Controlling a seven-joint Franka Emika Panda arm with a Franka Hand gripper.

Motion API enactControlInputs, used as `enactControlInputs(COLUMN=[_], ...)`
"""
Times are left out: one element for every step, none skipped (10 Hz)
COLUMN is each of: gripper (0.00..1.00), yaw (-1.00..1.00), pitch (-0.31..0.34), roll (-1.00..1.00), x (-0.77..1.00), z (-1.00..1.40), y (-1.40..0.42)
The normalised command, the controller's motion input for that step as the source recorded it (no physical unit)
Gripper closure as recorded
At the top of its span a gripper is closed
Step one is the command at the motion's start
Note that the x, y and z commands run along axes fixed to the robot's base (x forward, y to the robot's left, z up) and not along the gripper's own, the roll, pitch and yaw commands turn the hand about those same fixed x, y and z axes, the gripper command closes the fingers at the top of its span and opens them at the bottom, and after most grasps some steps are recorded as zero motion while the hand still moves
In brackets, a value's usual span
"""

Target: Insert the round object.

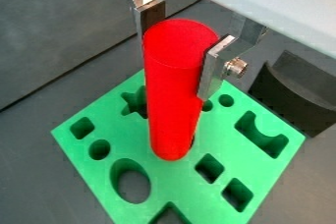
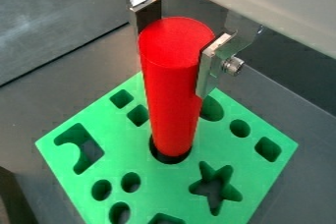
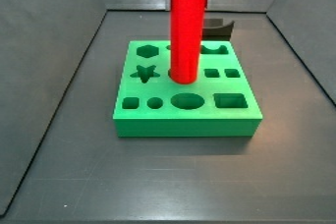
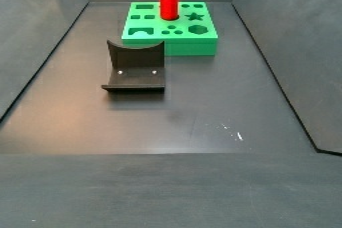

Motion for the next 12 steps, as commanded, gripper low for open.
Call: enactControlInputs(gripper=[1.00,1.00,1.00,1.00,1.00,1.00,1.00,1.00,1.00,1.00,1.00,1.00], yaw=[-0.06,-0.07,-0.08,-0.05,0.00,0.00,-0.03,-0.03,-0.01,-0.01,0.00,0.00], pitch=[0.043,0.000,0.000,0.000,0.016,0.000,0.000,0.000,0.000,0.000,0.011,0.006], roll=[0.00,0.00,-0.01,0.00,0.01,0.00,0.00,0.02,0.02,0.02,0.02,0.00], x=[0.00,-0.11,-0.20,-0.10,0.00,0.00,0.00,0.00,0.00,0.00,0.01,0.03], z=[-0.20,-0.18,-0.16,-0.10,-0.12,-0.19,-0.19,-0.33,-0.39,-0.36,-0.26,-0.14], y=[0.13,0.09,0.08,0.13,0.13,0.00,0.00,0.00,0.00,0.00,0.00,0.00])
